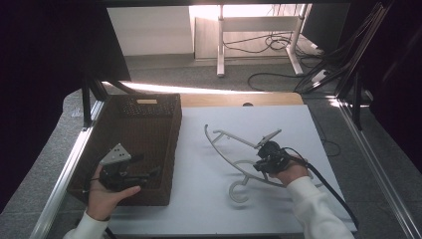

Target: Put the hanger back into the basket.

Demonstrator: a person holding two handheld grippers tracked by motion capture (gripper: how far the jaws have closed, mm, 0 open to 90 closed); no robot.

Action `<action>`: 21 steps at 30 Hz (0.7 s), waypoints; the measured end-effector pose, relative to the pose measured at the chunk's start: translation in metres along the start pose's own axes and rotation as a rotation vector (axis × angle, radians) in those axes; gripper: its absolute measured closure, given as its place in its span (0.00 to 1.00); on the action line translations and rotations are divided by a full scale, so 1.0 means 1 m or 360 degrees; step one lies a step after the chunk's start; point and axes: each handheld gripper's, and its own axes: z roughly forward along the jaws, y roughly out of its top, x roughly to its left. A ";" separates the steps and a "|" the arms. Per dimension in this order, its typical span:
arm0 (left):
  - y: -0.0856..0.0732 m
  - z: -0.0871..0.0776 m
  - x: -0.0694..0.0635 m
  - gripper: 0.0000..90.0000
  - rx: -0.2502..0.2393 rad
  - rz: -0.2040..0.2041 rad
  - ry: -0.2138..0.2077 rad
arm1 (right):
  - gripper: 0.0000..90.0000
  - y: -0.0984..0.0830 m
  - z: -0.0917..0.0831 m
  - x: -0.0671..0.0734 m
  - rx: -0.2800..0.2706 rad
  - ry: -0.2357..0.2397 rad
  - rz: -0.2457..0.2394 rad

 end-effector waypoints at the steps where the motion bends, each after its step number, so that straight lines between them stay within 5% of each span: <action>1: 0.000 0.000 0.000 0.25 0.0001 -0.0002 0.0001 | 0.90 0.000 0.000 0.000 0.0000 0.0000 0.0000; 7: -0.001 0.002 0.001 0.25 0.0012 -0.0003 0.0002 | 0.90 0.009 -0.020 -0.004 -0.0119 0.0045 0.0004; 14: 0.003 0.005 -0.005 0.27 0.0000 0.0032 -0.0003 | 0.90 0.012 -0.030 -0.002 -0.0154 0.0100 -0.0039; 21: 0.028 0.010 -0.030 0.29 -0.0047 0.0222 -0.0077 | 0.91 0.016 -0.039 0.001 -0.0163 0.0202 -0.0117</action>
